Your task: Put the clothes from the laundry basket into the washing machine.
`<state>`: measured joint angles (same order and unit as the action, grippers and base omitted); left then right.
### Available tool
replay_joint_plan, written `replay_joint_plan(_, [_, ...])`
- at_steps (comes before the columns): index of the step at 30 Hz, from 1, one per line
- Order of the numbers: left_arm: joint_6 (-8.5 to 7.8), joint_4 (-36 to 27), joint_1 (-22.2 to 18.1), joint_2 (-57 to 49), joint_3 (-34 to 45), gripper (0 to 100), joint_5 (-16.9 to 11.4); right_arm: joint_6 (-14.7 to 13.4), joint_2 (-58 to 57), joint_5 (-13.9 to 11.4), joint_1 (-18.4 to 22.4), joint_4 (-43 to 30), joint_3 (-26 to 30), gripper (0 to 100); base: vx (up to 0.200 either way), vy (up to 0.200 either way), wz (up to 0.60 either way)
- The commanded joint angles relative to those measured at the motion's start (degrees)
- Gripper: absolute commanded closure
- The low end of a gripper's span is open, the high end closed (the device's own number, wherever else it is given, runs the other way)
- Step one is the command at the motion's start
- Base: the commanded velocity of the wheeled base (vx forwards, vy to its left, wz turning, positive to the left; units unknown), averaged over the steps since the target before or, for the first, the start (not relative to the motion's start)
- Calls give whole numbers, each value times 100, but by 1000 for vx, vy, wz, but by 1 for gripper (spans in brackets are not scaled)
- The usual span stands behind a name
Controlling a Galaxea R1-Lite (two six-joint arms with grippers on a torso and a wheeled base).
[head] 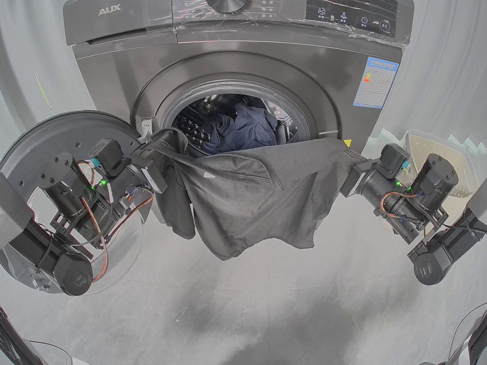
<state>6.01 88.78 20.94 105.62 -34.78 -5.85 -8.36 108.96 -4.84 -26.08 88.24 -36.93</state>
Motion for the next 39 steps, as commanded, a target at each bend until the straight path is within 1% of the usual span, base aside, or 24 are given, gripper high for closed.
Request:
replay_joint_plan(1, [5, -1, 6, -191, -29, 100, -4, 10, -41, 1, 138, 1, -8, 100, 0, 0, 0])
replay_joint_plan(4, [5, -1, -3, -226, -64, 100, -4, 10, -68, 1, 191, 1, 1, 100, 0, 0, 0])
replay_joint_plan(6, [5, -1, -3, -288, -64, 100, -4, 28, -103, -61, 322, 1, 10, 100, 0, 0, 0])
replay_joint_plan(10, [5, -1, -11, -296, -90, 100, -4, 45, -112, -87, 410, 1, 10, 100, 0, 0, 0])
replay_joint_plan(27, [5, -1, -11, -358, -82, 100, -4, 54, -182, -79, 384, 1, 1, 100, 0, 0, 0])
replay_joint_plan(29, [5, -10, 33, -358, -64, 100, -13, 54, -165, -79, 340, 1, 10, 100, 0, 0, 0])
replay_joint_plan(32, [32, -19, 402, -288, -46, 100, 23, 54, -138, -52, 208, -8, 10, 100, 0, 0, 0])
replay_joint_plan(33, [32, -19, 542, -244, -55, 100, 58, 54, -121, -26, 85, 1, 10, 100, 0, 0, 0])
replay_joint_plan(34, [41, -28, 753, -41, -117, 100, 67, 45, -85, -17, -152, 1, 10, 100, 0, 0, 0])
replay_joint_plan(36, [41, -28, 876, 126, -222, 100, 75, 36, 20, 1, -346, 1, 27, 100, 0, 0, 0])
replay_joint_plan(39, [23, -125, 1008, 398, -618, 100, 75, 54, 380, -8, -609, 1, 10, 100, 0, 0, 0])
